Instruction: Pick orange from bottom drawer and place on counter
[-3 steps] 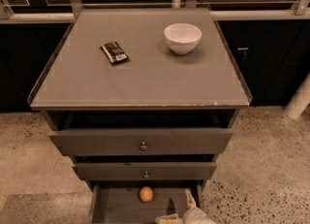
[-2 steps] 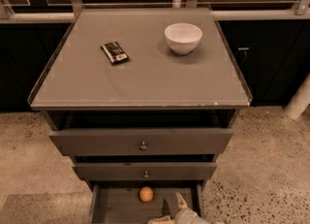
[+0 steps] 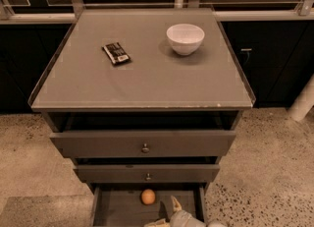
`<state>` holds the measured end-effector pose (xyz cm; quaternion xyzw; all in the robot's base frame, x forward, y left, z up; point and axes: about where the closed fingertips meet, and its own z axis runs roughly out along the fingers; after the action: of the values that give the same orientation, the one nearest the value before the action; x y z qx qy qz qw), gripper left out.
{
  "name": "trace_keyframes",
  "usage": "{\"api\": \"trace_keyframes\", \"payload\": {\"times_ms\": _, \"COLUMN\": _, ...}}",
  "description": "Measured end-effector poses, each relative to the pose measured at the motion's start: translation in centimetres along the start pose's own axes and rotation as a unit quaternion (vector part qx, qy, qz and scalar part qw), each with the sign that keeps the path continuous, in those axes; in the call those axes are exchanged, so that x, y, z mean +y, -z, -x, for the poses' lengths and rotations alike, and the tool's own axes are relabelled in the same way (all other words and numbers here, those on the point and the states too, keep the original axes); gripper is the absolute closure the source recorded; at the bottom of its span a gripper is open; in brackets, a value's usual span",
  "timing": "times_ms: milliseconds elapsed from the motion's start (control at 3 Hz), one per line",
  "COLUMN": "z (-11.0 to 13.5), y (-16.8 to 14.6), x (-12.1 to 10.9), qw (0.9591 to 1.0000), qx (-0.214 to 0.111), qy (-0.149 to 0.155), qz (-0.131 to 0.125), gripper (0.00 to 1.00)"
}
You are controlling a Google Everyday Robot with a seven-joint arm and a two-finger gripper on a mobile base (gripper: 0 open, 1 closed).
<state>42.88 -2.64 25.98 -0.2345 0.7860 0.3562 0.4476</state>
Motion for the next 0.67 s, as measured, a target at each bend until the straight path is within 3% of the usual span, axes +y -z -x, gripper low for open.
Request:
{"api": "trace_keyframes", "payload": {"times_ms": 333, "z": -0.2, "y": 0.6, "x": -1.6, "qw": 0.9990, "qx": 0.009, "qy": 0.016, "qz": -0.040, "gripper": 0.00}}
{"api": "trace_keyframes", "payload": {"times_ms": 667, "z": 0.1, "y": -1.1, "x": -6.2, "qw": 0.9934, "qx": 0.008, "qy": 0.061, "qz": -0.096, "gripper": 0.00}}
